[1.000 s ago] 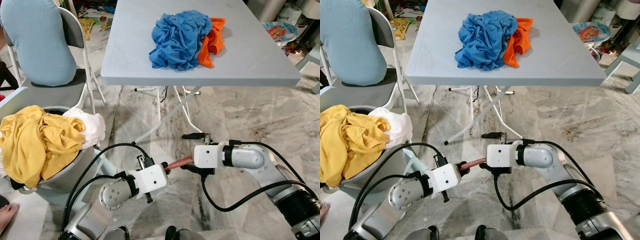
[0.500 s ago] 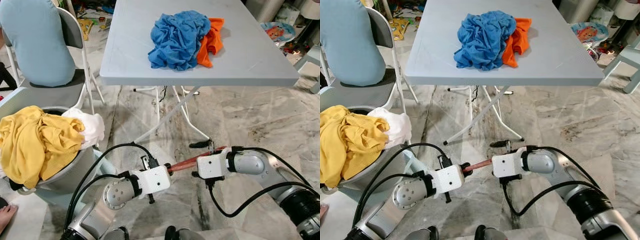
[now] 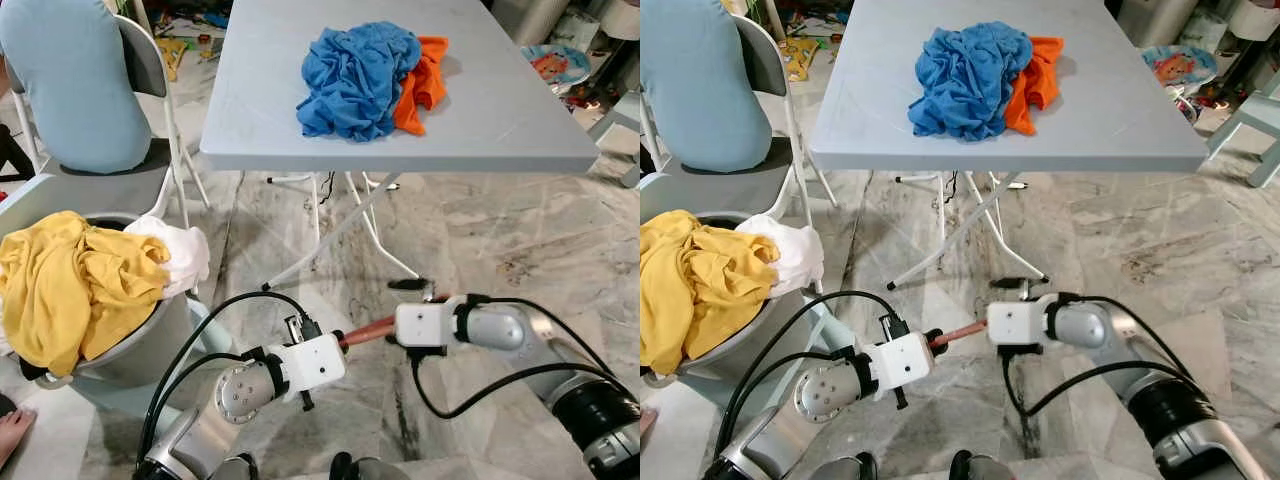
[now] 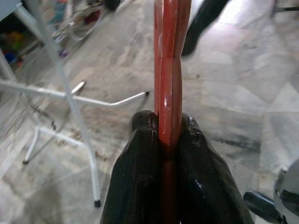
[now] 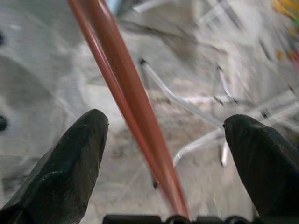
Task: Hang hanger
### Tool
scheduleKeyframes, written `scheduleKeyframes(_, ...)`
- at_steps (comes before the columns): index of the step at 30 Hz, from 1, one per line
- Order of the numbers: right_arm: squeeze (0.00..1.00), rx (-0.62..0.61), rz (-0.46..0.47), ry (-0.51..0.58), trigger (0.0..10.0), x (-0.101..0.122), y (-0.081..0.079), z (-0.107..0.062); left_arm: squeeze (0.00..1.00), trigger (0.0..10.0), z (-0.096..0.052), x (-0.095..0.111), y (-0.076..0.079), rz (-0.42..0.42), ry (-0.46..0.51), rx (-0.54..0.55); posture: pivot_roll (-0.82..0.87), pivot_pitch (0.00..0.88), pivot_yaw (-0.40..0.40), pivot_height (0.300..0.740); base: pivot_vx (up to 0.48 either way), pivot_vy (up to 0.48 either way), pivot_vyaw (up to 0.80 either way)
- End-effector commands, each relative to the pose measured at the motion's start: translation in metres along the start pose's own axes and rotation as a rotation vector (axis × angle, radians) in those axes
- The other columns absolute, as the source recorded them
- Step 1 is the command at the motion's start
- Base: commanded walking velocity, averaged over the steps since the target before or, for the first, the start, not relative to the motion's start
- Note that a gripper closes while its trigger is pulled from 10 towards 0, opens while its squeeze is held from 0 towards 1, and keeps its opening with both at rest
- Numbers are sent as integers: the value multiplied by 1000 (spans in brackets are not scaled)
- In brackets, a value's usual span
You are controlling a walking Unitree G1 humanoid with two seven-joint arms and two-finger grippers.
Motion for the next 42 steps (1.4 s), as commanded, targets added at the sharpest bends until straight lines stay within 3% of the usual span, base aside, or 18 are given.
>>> scheduleKeyframes(1, 0, -49, 52, -32, 10000, -10, 7, -6, 0, 10000, -4, -10, -1, -15, -50, 40, 31, 175, -99, 740, 0, 0, 0)
scheduleKeyframes(8, 0, -120, 149, -37, 10000, -15, 9, -8, 0, 10000, -12, -43, -13, -46, -229, 205, 24, 180, -98, 740, 0, 0, 0)
scheduleKeyframes(10, 0, -164, 198, -30, 10000, -14, 11, -5, 0, 10000, -14, -44, -25, -107, -238, 307, 25, 183, -99, 740, 0, 0, 0)
scheduleKeyframes(11, 0, -210, 279, -15, 10000, -13, 14, -3, 0, 10000, -14, -40, -33, -158, -219, 368, 26, 183, -100, 740, 0, 0, 0)
scheduleKeyframes(12, 773, -271, 373, -8, 10000, -14, 18, -2, 0, 10000, -14, -36, -40, -220, -191, 425, 26, 186, -100, 740, 0, 0, 0)
scheduleKeyframes(13, 773, -271, 373, -8, 10000, -14, 18, -2, 0, 10000, -14, -36, -40, -220, -191, 425, 26, 186, -100, 740, 0, 0, 0)
scheduleKeyframes(14, 1000, -330, 472, -7, 10000, -16, 22, -2, 0, 10000, -15, -32, -45, -279, -164, 471, 26, 186, -100, 740, 0, 0, 0)
scheduleKeyframes(17, 1000, -443, 730, 34, 10000, -15, 25, 0, 0, 10000, -14, -22, -51, -445, -86, 549, 25, 190, -104, 740, 0, 0, 0)
scheduleKeyframes(18, 831, -462, 786, 53, 10000, -13, 25, 1, 0, 10000, -14, -20, -52, -477, -70, 563, 25, 190, -104, 740, 0, 0, 0)
scheduleKeyframes(19, 831, -487, 840, 75, 10000, -10, 25, 1, 0, 10000, -14, -18, -52, -514, -54, 578, 20, 196, -102, 740, 0, 0, 0)
scheduleKeyframes(20, 639, -503, 874, 93, 10000, -7, 24, 2, 0, 10000, -14, -16, -52, -542, -41, 583, 20, 196, -102, 740, 0, 0, 0)
scheduleKeyframes(21, 55, -528, 900, 117, 10000, -3, 24, 2, 0, 10000, -13, -14, -51, -568, -27, 584, 20, 196, -102, 740, 0, 0, 0)
scheduleKeyframes(22, 0, -534, 929, 117, 10000, 1, 22, 4, 0, 10000, -12, -13, -49, -582, -20, 579, 20, 203, -99, 740, 0, 0, 0)
scheduleKeyframes(27, 0, -534, 989, 117, 10000, 10, 14, 8, 0, 10000, -12, -10, -45, -622, -7, 562, 19, 209, -92, 740, 0, 0, -620)
scheduleKeyframes(35, 0, -537, 1024, 100, 10000, 14, 11, 7, 0, 10000, -13, -7, -51, -643, 10, 561, 19, 210, -91, 740, 239, 0, -778)
scheduleKeyframes(42, 0, -539, 1030, 92, 10000, 18, 9, 9, 0, 10000, -12, -6, -46, -655, 13, 530, 18, 213, -86, 740, 303, 0, -781)
Point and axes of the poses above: a point about 5 cm out from each wrist's last joint towards the gripper, its own z axis pointing out of the wrist towards the gripper, its own x axis along the axis of the wrist's last joint, y = z × x, the point moved 1 cm from there along z, pointing out of the wrist towards the gripper, and after that the axes turned 3 degrees about z, right-handed, at the moved point
